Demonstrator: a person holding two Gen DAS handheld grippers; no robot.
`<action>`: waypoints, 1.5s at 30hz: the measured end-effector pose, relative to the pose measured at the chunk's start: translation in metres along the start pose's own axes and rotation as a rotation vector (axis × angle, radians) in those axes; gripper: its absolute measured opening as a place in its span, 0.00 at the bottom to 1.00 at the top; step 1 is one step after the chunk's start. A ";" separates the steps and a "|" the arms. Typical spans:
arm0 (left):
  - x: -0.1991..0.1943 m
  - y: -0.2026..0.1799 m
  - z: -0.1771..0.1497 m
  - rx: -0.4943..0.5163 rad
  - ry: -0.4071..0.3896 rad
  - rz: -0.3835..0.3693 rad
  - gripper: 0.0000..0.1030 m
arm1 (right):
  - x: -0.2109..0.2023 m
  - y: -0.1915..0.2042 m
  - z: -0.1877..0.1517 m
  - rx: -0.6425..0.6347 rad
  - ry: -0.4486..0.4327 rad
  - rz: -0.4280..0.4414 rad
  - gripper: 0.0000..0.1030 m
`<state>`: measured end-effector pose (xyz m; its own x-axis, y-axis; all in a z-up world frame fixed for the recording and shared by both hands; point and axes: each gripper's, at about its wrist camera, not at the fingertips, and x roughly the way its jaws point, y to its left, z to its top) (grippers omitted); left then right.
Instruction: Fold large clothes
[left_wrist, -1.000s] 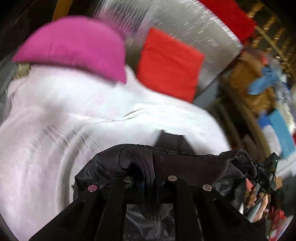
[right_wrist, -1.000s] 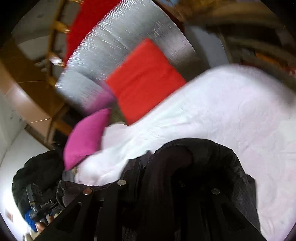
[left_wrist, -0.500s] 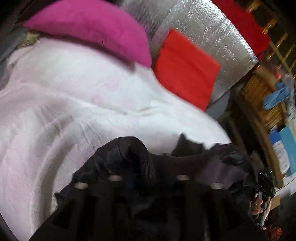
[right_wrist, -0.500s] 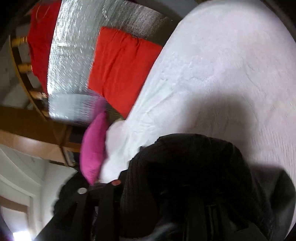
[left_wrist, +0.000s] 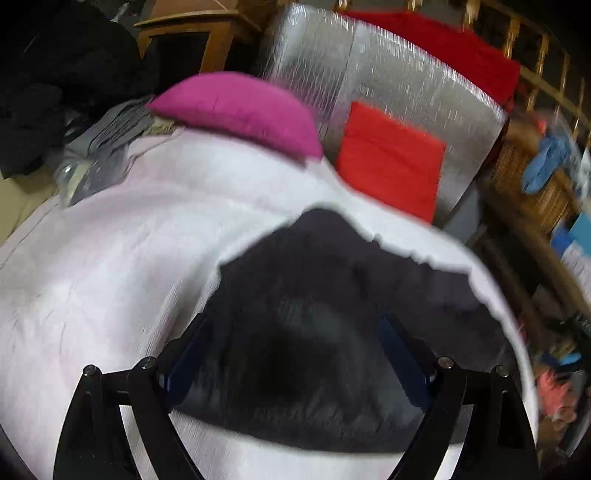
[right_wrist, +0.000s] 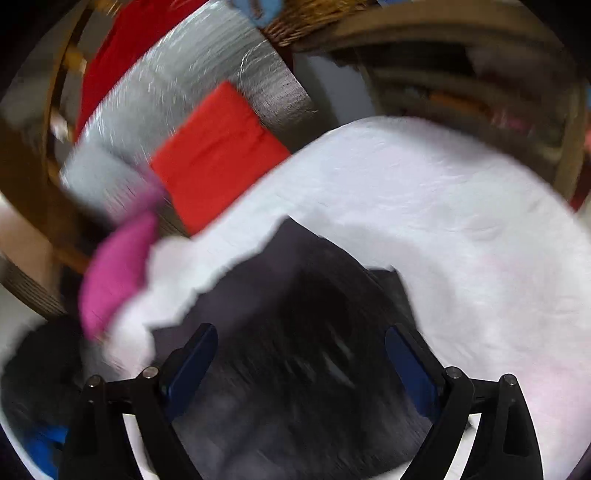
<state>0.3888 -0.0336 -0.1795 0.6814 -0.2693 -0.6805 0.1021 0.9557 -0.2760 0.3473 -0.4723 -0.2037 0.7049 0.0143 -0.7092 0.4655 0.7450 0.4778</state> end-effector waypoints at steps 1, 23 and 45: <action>0.001 -0.002 -0.004 0.014 0.022 0.009 0.88 | -0.001 0.003 -0.008 -0.029 0.002 -0.027 0.89; 0.063 -0.034 -0.026 0.282 0.146 -0.016 0.94 | 0.127 0.048 -0.019 -0.235 0.165 -0.312 0.88; 0.061 -0.014 -0.011 0.196 0.126 0.007 0.94 | 0.156 0.119 0.013 -0.386 0.343 -0.077 0.88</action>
<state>0.4215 -0.0649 -0.2246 0.5878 -0.2633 -0.7649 0.2448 0.9591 -0.1420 0.5189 -0.3901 -0.2510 0.4306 0.1195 -0.8946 0.2322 0.9432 0.2378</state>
